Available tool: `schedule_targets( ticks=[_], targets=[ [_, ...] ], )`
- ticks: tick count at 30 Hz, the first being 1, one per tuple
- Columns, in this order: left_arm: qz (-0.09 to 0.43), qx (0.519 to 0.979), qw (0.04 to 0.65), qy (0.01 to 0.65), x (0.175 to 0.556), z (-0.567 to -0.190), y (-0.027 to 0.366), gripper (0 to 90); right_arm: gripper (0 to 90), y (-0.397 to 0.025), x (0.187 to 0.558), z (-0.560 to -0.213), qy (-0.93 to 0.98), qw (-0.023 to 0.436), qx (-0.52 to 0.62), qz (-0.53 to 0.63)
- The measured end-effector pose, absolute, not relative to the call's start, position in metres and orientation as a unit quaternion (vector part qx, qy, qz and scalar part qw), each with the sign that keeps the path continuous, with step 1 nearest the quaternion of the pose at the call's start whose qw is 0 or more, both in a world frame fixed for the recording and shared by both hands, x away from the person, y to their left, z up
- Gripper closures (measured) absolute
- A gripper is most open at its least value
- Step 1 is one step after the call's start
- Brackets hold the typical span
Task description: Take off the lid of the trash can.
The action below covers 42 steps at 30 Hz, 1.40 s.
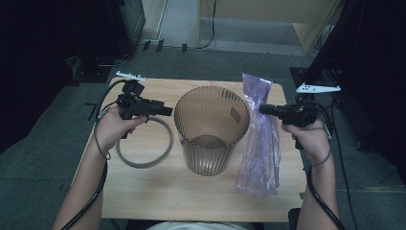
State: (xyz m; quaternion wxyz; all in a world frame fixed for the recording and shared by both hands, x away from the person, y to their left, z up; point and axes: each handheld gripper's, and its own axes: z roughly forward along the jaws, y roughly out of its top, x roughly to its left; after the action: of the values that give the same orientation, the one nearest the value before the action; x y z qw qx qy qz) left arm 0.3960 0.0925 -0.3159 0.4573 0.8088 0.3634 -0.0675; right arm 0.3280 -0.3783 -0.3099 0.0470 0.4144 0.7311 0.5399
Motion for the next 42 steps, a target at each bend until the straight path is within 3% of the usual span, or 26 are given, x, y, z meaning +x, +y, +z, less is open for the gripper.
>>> schedule_targets(
  ticks=[30, 32, 42],
  targets=[
    [-0.059, 0.807, 0.468, 0.355, 0.382, -0.293, 0.093, 33.9, 89.7, -0.353, 0.315, -0.285, 0.740, 0.027, 0.370, 0.561],
    [-0.054, 0.808, 0.469, 0.352, 0.379, -0.290, 0.092, 33.9, 89.7, -0.346, 0.310, -0.281, 0.751, 0.041, 0.355, 0.556],
    [-0.045, 0.803, 0.489, 0.339, 0.368, -0.275, 0.094, 33.9, 89.7, -0.324, 0.308, -0.279, 0.764, 0.011, 0.319, 0.560]
  ],
)
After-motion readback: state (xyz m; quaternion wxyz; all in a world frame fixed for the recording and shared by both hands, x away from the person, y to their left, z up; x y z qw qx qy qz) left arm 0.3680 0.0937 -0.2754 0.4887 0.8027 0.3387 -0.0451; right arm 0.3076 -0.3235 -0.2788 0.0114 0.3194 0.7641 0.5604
